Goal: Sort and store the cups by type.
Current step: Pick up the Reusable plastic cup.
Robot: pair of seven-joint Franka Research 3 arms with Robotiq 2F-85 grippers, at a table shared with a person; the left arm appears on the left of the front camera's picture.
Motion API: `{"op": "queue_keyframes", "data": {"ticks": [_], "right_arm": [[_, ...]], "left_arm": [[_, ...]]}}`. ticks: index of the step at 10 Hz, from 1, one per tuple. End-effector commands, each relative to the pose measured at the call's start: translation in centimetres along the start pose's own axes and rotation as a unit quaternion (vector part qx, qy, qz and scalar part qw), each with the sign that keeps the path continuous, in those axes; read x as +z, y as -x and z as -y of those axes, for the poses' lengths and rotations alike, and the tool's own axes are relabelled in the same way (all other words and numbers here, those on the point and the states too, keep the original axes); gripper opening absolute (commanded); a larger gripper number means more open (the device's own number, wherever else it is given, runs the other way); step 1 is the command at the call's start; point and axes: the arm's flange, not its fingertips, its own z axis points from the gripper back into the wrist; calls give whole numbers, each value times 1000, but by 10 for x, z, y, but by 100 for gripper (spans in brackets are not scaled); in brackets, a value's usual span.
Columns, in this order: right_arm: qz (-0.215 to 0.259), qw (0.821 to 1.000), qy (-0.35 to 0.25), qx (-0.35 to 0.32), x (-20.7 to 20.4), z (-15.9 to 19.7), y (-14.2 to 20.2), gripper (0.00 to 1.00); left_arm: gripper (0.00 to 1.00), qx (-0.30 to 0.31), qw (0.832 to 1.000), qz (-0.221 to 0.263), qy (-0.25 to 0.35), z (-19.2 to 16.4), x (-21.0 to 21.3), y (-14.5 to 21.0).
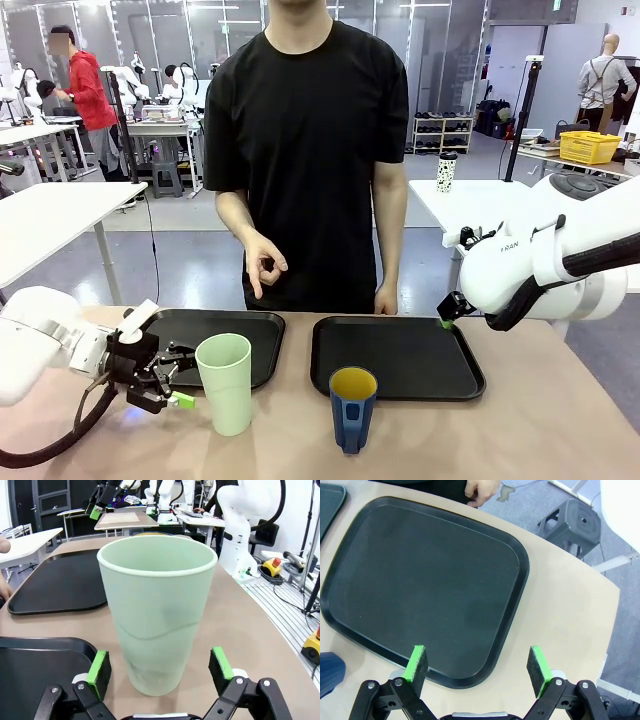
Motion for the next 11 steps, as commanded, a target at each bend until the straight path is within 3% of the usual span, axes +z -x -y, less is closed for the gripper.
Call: {"op": "queue_keyframes", "data": {"ticks": [1,7,11], "right_arm": [[4,1000,0,-2,-1,2,-1,100],[4,1000,0,-2,-1,2,-1,100],[4,1000,0,-2,-1,2,-1,100]], "left_arm": [[100,7,1000,5,1,-10,-9,1],[100,19,999,30,1,-18,-32,5],[100,22,999,32,34,-21,-52,8]]}}
